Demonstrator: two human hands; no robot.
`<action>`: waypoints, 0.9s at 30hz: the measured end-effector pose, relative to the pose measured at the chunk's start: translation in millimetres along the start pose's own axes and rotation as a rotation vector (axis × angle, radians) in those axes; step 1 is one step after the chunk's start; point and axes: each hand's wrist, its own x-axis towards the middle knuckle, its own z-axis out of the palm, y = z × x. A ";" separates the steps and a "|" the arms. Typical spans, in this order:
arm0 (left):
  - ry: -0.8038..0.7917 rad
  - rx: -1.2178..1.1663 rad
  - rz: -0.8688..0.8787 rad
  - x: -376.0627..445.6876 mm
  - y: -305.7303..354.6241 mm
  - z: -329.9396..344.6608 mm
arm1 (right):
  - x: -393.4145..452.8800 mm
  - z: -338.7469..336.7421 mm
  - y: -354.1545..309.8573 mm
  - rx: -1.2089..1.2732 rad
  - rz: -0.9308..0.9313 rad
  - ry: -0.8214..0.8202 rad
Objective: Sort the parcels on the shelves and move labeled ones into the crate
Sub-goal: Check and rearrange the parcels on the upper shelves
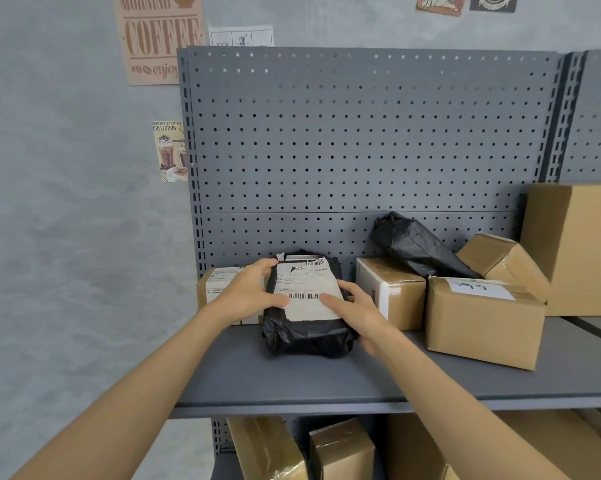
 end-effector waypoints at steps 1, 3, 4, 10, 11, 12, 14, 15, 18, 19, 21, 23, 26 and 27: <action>-0.010 0.009 0.007 0.1 0.5 0.5 | -0.1 0.3 1.8 -0.008 -0.002 0.004; -0.021 0.020 0.018 0.3 0.6 2.3 | -0.7 0.2 3.6 -0.025 -0.002 0.006; -0.022 0.024 0.020 0.5 0.0 3.5 | -0.9 -0.2 4.0 -0.032 0.000 0.002; -0.046 0.056 -0.001 0.4 -3.8 11.0 | 0.2 -2.6 3.9 -0.071 0.022 0.008; -0.057 0.054 -0.013 0.6 -4.3 12.6 | 0.6 -3.1 4.1 -0.083 0.032 0.011; -0.076 0.058 -0.028 0.9 -5.1 14.4 | 1.1 -3.4 4.4 -0.101 0.044 0.013; -0.133 0.091 -0.055 1.0 -6.9 18.0 | 1.6 -3.9 5.6 -0.137 0.066 0.010; -0.156 0.103 -0.064 0.9 -7.8 19.4 | 2.1 -4.2 6.4 -0.153 0.074 0.008; -0.185 0.074 -0.082 0.4 -10.5 22.0 | 5.2 -4.8 7.6 -0.186 0.095 0.006; -0.193 0.069 -0.083 -0.3 -10.6 22.5 | 6.0 -4.6 7.1 -0.197 0.102 0.007; -0.222 0.098 -0.077 -0.8 -9.2 23.4 | 7.8 -4.1 6.8 -0.223 0.112 0.011; -0.268 0.160 -0.074 0.3 -4.2 23.9 | 7.2 -3.8 5.6 -0.260 0.119 0.007; -0.283 0.256 -0.066 5.3 9.7 21.7 | 7.3 -6.3 0.9 -0.442 0.011 0.064; -0.258 0.272 -0.054 8.5 14.8 20.5 | 7.3 -8.2 -3.9 -0.485 -0.058 0.105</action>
